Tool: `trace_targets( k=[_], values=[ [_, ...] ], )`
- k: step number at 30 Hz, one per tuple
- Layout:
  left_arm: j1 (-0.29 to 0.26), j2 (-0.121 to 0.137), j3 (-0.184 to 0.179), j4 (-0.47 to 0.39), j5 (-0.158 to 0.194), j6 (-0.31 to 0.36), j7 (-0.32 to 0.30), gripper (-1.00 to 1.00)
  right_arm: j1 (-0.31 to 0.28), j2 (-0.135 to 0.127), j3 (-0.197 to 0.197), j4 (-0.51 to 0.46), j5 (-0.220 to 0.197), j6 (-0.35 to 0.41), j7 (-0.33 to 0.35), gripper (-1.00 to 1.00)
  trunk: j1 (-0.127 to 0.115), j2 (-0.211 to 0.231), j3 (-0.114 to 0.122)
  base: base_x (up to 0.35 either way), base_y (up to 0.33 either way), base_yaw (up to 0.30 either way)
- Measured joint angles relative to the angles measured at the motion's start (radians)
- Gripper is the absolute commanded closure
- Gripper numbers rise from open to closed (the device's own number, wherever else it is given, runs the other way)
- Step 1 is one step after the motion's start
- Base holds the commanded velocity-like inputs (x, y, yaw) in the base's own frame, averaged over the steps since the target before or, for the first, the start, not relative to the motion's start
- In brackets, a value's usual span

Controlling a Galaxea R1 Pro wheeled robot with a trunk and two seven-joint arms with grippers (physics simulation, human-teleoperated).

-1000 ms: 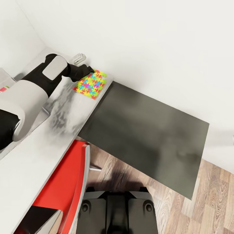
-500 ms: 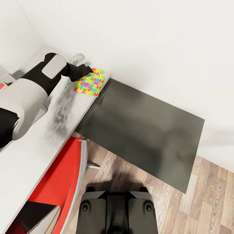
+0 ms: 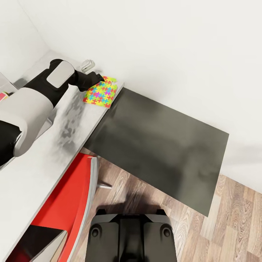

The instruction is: Put all the toys in the child's room - the three board games (two on the bed and one on the table), the two jigsaw puzzles on the table, and the tennis ball on the table - inside the toy box on the table in the child's room.

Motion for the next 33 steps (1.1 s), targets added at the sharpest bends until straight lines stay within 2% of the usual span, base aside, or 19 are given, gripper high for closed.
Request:
trace_targets(
  k=[9, 33],
  values=[
    [-0.003, 0.0, 0.017, 0.008, 0.001, 0.0, 0.001, -1.0, 0.0, 0.0, 0.0, 0.0, -0.001, 0.0, 0.0, -1.0, 0.0, 0.0, 0.0, -0.046, -0.045, 0.0],
    [-0.006, -0.001, 0.02, 0.015, -0.001, 0.0, 0.0, -1.0, 0.0, 0.001, 0.0, 0.0, 0.0, 0.0, 0.001, -1.0, 0.0, 0.0, 0.0, -0.023, -0.022, 0.0]
  ],
)
